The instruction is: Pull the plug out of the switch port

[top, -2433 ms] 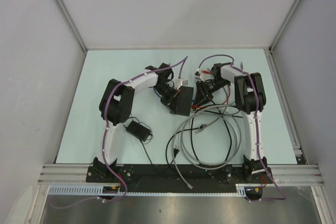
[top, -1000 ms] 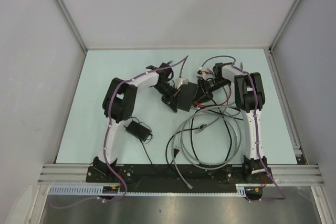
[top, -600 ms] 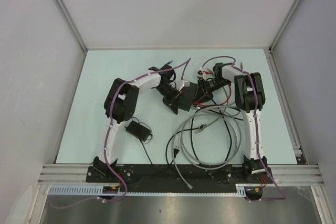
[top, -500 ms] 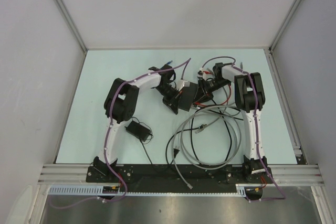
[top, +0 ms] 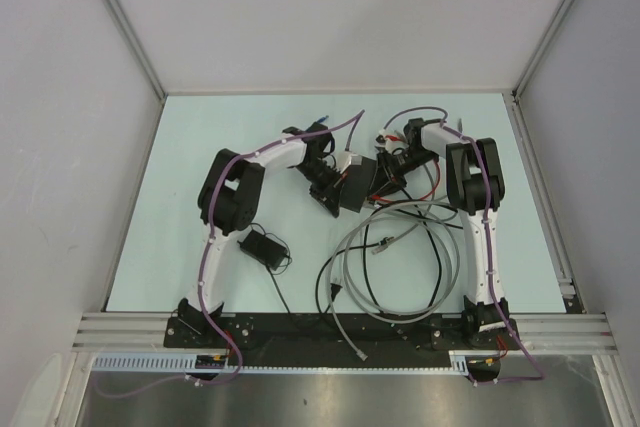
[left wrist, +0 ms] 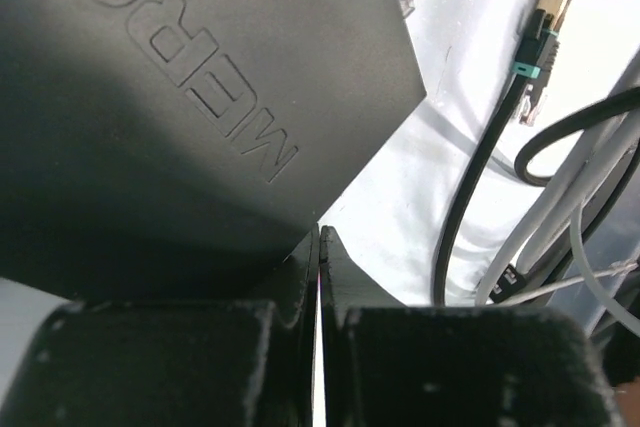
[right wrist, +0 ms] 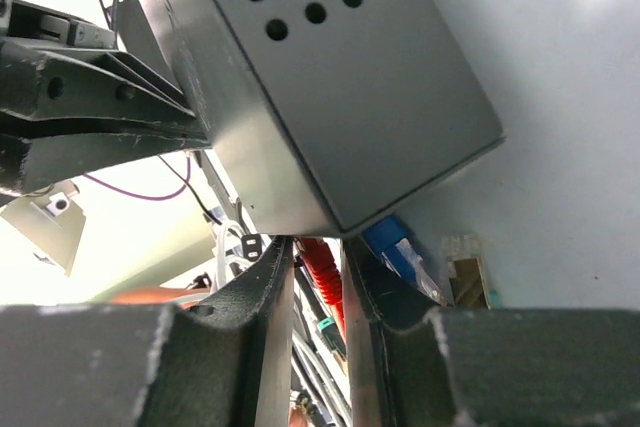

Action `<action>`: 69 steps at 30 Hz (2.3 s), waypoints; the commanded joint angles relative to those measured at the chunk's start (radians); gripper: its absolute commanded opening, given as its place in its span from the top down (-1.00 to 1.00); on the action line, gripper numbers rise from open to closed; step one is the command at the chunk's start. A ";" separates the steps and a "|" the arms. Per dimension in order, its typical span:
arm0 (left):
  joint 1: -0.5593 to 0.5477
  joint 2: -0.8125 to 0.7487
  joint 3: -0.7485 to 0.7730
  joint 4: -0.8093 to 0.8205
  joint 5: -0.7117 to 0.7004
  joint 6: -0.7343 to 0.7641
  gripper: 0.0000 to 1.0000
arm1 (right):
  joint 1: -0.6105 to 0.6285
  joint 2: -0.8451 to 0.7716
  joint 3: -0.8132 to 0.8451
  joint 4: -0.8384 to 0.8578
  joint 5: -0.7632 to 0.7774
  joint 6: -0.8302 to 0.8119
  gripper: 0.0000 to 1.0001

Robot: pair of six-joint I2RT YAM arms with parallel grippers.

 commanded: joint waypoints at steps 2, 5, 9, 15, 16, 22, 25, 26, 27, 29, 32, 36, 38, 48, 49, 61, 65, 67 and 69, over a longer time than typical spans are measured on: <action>0.026 -0.123 0.055 0.043 0.094 0.058 1.00 | 0.045 0.043 0.008 0.072 0.304 -0.086 0.63; 0.045 -0.115 0.087 0.046 0.105 0.030 1.00 | 0.065 0.051 0.029 0.051 0.317 -0.119 0.63; 0.061 -0.066 0.099 0.060 0.056 -0.006 1.00 | 0.079 0.061 0.063 0.035 0.325 -0.132 0.63; 0.065 0.014 0.099 0.088 -0.010 -0.071 1.00 | 0.085 0.035 0.059 0.028 0.363 -0.157 0.66; 0.065 0.021 0.095 0.092 -0.020 -0.083 1.00 | 0.082 0.028 0.040 0.038 0.382 -0.139 0.67; 0.061 0.064 0.061 0.094 -0.102 -0.126 1.00 | 0.050 0.006 -0.038 0.039 0.391 -0.142 0.67; 0.060 0.080 0.038 0.100 -0.096 -0.134 1.00 | 0.048 0.021 -0.061 0.005 0.391 -0.160 0.70; 0.060 0.080 0.036 0.100 -0.100 -0.131 1.00 | 0.051 0.023 -0.061 -0.004 0.383 -0.162 0.72; 0.060 0.080 0.033 0.100 -0.116 -0.129 1.00 | 0.053 0.025 -0.054 -0.012 0.365 -0.189 0.74; 0.060 0.072 0.026 0.105 -0.139 -0.122 1.00 | 0.058 0.049 0.029 -0.119 0.248 -0.244 0.74; 0.060 0.071 0.029 0.105 -0.156 -0.114 1.00 | 0.068 0.069 0.120 -0.249 0.213 -0.379 0.72; 0.060 0.078 0.055 0.100 -0.152 -0.114 1.00 | 0.056 0.114 0.242 -0.428 0.196 -0.519 0.71; 0.060 0.080 0.061 0.095 -0.157 -0.105 1.00 | 0.055 0.115 0.236 -0.474 0.224 -0.599 0.72; 0.060 0.057 0.009 0.082 -0.177 -0.065 1.00 | 0.036 0.106 0.226 -0.288 0.466 -0.337 0.85; 0.060 0.060 0.001 0.083 -0.185 -0.063 0.99 | 0.050 0.092 0.223 -0.290 0.500 -0.335 0.86; 0.058 0.034 -0.001 0.069 -0.197 -0.013 1.00 | -0.048 -0.009 0.341 -0.426 0.219 -0.485 0.82; 0.060 0.026 -0.002 0.065 -0.163 -0.013 1.00 | -0.087 -0.070 0.365 -0.374 0.285 -0.449 0.81; 0.061 0.031 0.009 0.062 -0.154 -0.016 1.00 | -0.113 -0.095 0.370 -0.348 0.317 -0.445 0.78; 0.061 0.028 0.012 0.063 -0.139 -0.022 1.00 | -0.133 -0.110 0.374 -0.324 0.324 -0.421 0.76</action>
